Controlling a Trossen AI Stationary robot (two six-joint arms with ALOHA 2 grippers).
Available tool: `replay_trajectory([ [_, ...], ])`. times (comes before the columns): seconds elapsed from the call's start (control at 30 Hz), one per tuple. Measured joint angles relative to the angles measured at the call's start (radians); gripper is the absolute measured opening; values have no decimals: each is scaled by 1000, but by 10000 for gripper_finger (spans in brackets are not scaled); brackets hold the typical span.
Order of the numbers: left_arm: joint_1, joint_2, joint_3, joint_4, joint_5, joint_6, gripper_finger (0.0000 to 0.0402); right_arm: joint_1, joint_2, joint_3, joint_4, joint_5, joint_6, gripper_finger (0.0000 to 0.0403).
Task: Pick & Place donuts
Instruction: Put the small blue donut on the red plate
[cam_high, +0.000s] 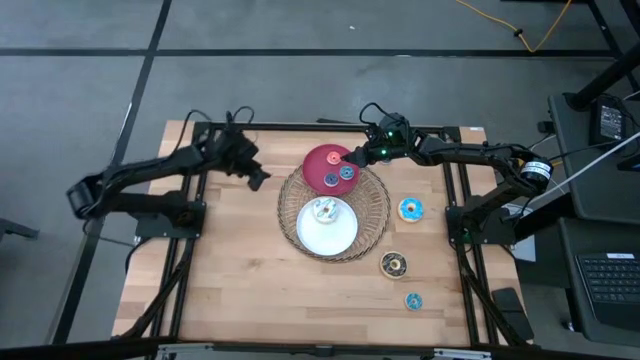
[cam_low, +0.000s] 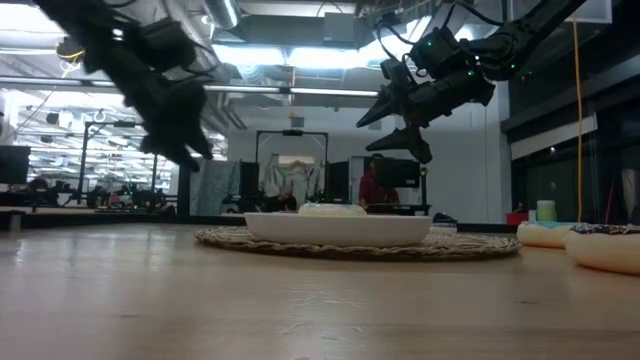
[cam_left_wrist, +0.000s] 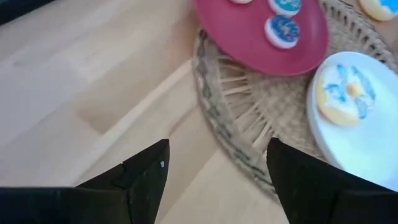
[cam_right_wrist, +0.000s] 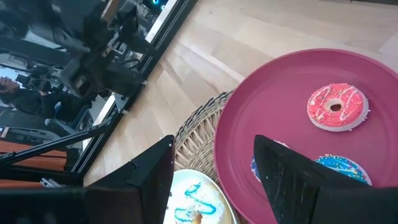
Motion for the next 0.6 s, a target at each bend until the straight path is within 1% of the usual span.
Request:
replay_trajectory([
  [0.17,-47,-179,-137,71,-48,-117,258,0,0,0,0,0,0,220],
  [0.37,-91,-365,-260,91,-215,-220,256,0,0,0,0,0,0,220],
  [0.6,-94,-509,-380,104,-295,-242,256,0,0,0,0,0,0,220],
])
